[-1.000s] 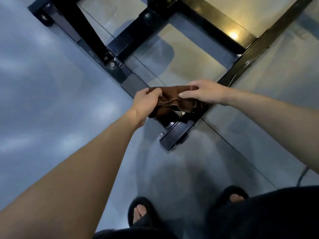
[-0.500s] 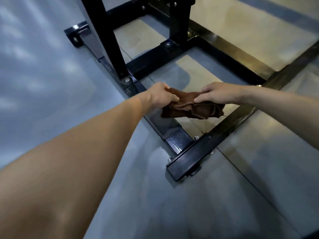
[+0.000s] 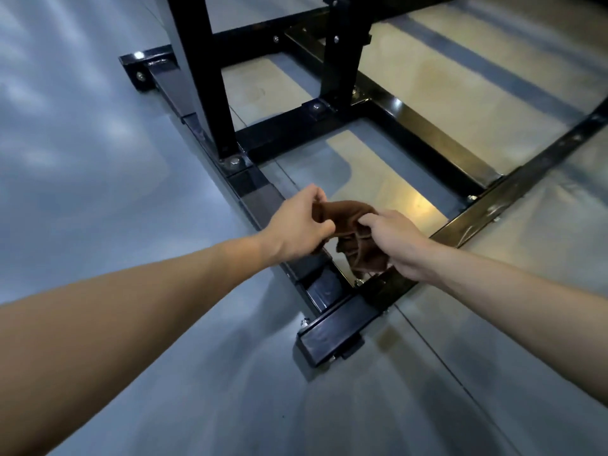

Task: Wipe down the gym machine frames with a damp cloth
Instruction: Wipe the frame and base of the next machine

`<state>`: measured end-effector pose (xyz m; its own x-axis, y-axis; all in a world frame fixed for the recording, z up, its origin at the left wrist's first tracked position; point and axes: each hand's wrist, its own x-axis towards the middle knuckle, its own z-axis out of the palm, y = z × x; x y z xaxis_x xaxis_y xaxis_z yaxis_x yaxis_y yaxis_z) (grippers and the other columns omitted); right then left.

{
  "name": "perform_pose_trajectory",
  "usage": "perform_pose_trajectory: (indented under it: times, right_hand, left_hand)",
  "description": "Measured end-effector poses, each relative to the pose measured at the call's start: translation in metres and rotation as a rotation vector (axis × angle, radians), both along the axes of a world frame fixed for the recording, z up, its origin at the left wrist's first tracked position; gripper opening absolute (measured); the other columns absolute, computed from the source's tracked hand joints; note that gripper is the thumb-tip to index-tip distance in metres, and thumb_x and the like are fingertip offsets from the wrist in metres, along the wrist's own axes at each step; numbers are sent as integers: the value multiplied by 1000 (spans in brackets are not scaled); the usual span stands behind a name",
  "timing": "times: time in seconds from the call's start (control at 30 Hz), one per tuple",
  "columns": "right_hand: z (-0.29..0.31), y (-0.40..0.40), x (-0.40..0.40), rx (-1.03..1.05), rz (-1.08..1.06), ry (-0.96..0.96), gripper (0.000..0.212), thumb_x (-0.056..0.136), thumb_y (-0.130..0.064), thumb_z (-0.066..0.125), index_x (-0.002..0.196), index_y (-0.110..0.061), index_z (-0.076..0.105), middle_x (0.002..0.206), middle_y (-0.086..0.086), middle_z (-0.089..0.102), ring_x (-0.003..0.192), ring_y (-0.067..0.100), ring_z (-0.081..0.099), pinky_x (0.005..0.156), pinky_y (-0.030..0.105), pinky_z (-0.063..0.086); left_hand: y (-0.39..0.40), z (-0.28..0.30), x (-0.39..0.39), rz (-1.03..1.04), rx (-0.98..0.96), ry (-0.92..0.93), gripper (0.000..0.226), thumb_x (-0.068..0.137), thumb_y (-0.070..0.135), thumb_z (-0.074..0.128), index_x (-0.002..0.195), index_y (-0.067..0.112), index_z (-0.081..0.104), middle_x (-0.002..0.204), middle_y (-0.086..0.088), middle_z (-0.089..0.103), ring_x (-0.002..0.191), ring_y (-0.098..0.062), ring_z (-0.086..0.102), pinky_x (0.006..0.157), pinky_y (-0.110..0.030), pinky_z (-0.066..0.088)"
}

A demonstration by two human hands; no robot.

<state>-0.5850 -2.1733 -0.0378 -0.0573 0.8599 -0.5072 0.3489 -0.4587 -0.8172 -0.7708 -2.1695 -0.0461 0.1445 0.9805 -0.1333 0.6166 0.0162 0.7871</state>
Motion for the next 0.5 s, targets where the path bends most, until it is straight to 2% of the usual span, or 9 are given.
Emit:
perform_pose_trajectory:
  times: [0.07, 0.13, 0.2, 0.23, 0.3, 0.37, 0.43, 0.5]
  right_hand:
    - [12, -1, -10, -170, -103, 400, 38, 106, -27, 37, 85, -11, 64, 76, 12, 71, 53, 21, 66, 47, 27, 53]
    - [19, 4, -11, -212, -141, 581, 46, 105, -46, 40, 76, -15, 56, 77, 10, 65, 53, 20, 63, 47, 25, 50]
    - [20, 11, -8, -196, -133, 515, 48, 97, -61, 54, 75, -19, 56, 80, 8, 65, 63, 20, 64, 56, 27, 50]
    - [19, 12, -6, -190, -98, 437, 44, 95, -60, 59, 79, -19, 59, 82, 8, 65, 67, 23, 63, 59, 29, 48]
    - [15, 9, 0, -208, -35, 299, 29, 98, -47, 63, 91, -19, 66, 85, 11, 68, 74, 29, 63, 61, 31, 42]
    - [8, 2, 9, -229, -44, 257, 18, 100, -32, 63, 108, -17, 68, 99, 16, 71, 90, 33, 63, 72, 37, 43]
    - [7, -7, 20, -232, -86, 263, 29, 102, -24, 61, 125, -8, 64, 110, 21, 71, 97, 34, 64, 84, 45, 49]
    - [10, -13, 34, -192, -60, 276, 36, 103, -18, 61, 136, -4, 58, 115, 24, 72, 94, 36, 71, 82, 49, 57]
  left_hand:
    - [-9, 0, 11, 6, 87, -7, 31, 83, 18, 72, 103, 16, 49, 92, -4, 65, 81, -23, 61, 72, -38, 51]
    - [-16, 1, 23, -5, 36, -91, 37, 78, 28, 73, 106, 20, 49, 102, -4, 63, 89, -22, 62, 79, -39, 53]
    - [-19, 13, 31, -1, -94, -225, 34, 79, 33, 62, 110, 20, 55, 106, -4, 66, 94, -20, 65, 87, -43, 56]
    - [-19, 20, 34, 18, -169, -309, 29, 82, 29, 57, 107, 15, 61, 103, -5, 69, 93, -19, 65, 90, -44, 57]
    - [-18, 24, 38, 101, -290, -529, 21, 86, 18, 52, 93, 9, 69, 98, -8, 70, 94, -17, 65, 90, -39, 59]
    - [-19, 20, 38, 222, -354, -656, 19, 93, 2, 48, 91, 10, 65, 99, -9, 69, 93, -17, 66, 82, -31, 61]
    - [-18, 8, 36, 263, -335, -571, 18, 95, -1, 47, 99, 11, 59, 99, -9, 66, 85, -18, 64, 77, -33, 60]
    - [-16, 5, 34, 86, -384, -367, 31, 94, 3, 54, 122, 17, 56, 111, -2, 62, 95, -15, 62, 86, -36, 56]
